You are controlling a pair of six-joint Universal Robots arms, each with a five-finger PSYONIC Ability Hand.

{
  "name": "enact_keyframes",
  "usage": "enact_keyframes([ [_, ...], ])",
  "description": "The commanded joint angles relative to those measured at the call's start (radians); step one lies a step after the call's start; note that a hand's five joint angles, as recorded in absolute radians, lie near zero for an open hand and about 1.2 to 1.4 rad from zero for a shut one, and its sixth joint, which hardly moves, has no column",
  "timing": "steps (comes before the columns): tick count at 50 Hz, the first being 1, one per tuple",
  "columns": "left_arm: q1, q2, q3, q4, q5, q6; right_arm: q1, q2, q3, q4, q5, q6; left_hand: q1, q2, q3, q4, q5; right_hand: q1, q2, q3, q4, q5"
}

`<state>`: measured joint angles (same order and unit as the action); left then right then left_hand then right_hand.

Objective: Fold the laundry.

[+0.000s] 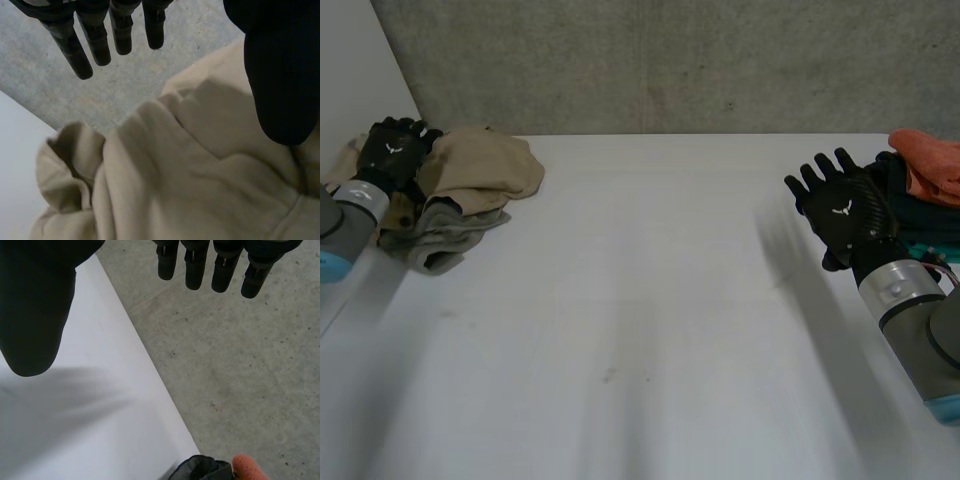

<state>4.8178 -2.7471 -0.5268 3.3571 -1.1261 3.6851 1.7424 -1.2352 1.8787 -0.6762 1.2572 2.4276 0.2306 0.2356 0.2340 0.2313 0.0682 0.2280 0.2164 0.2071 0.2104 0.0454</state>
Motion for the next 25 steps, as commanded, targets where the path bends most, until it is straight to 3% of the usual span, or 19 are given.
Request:
enact_keyframes([
  [1,0.003,-0.063,0.083,0.027,0.009,-0.076,-0.02,0.002,0.007,0.0,0.001,0.004,0.235,0.23,0.232,0.234,0.223,-0.053,-0.042,-0.033,-0.036,-0.045],
  [5,0.002,-0.08,0.087,0.076,0.048,-0.128,-0.023,0.011,0.005,-0.002,0.001,0.004,0.291,0.286,0.288,0.29,0.279,-0.053,-0.042,-0.033,-0.036,-0.045],
  [19,0.003,-0.16,0.156,0.097,0.081,-0.131,-0.017,0.037,0.005,-0.002,0.001,0.001,0.543,0.538,0.54,0.543,0.531,-0.053,-0.042,-0.033,-0.036,-0.045],
  [21,0.003,-0.166,0.157,0.097,0.089,-0.131,-0.017,0.037,0.005,0.0,0.001,0.001,0.631,0.626,0.628,0.631,0.619,-0.053,-0.042,-0.033,-0.036,-0.045],
  [25,0.003,-0.175,0.163,0.097,0.088,-0.131,-0.017,0.037,0.007,0.0,0.001,0.001,1.147,1.142,1.143,1.146,1.135,-0.053,-0.042,-0.033,-0.036,-0.045],
])
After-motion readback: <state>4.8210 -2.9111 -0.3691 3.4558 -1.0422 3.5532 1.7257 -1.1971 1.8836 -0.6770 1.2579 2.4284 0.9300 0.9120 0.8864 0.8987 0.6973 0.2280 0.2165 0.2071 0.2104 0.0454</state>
